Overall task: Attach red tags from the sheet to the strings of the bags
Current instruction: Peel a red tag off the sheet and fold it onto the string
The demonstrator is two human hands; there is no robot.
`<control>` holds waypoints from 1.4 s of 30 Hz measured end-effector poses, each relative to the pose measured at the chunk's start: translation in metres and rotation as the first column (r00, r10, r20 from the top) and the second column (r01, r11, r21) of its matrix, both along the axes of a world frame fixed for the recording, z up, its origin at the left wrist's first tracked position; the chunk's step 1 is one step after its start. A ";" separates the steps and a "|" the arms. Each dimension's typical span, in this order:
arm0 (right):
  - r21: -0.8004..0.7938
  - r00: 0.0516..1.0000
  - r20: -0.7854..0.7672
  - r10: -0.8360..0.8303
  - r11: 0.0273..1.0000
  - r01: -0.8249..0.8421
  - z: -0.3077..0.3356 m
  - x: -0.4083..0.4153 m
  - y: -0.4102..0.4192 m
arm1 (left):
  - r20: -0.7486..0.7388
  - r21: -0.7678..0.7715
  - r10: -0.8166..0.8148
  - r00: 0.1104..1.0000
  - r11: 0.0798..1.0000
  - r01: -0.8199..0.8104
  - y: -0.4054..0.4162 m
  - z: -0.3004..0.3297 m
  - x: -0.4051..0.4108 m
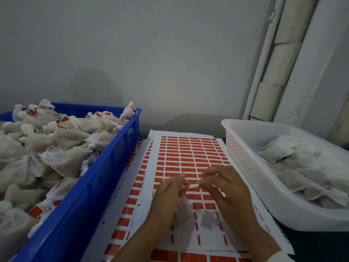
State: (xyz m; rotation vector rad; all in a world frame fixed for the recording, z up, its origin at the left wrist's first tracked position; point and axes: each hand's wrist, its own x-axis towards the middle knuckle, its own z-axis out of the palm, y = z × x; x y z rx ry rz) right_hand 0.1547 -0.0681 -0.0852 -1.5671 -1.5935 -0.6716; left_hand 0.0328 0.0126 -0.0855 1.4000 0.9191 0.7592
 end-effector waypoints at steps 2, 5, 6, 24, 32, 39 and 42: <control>0.015 0.982 0.188 0.007 1.000 -0.010 0.002 0.004 -0.003 | -0.019 -0.045 0.014 1.000 0.999 -0.015 -0.003 0.003 -0.002; 0.007 0.985 0.172 0.025 1.000 -0.026 0.005 0.006 -0.005 | -0.046 -0.027 -0.019 0.999 0.999 0.018 -0.006 0.000 -0.004; 0.005 0.987 0.156 0.028 1.000 -0.029 0.005 0.006 -0.005 | -0.050 -0.027 -0.021 0.999 0.999 0.019 -0.007 0.000 -0.005; -0.083 0.986 -0.146 0.075 0.993 -0.087 -0.007 -0.004 0.002 | 0.010 -0.011 0.050 0.999 0.999 -0.050 -0.004 -0.003 -0.006; -0.126 0.824 -0.564 0.050 0.981 -0.145 -0.008 -0.011 0.003 | 0.009 0.062 0.018 1.000 0.998 -0.019 -0.005 -0.002 -0.006; -0.108 0.787 -0.614 0.051 0.983 -0.148 -0.011 -0.009 0.004 | 0.015 0.084 -0.021 1.000 0.996 0.020 -0.006 -0.002 -0.006; -0.120 0.792 -0.609 0.040 0.983 -0.141 -0.012 -0.009 0.004 | 0.026 0.081 -0.025 0.999 0.996 0.023 -0.007 -0.003 -0.006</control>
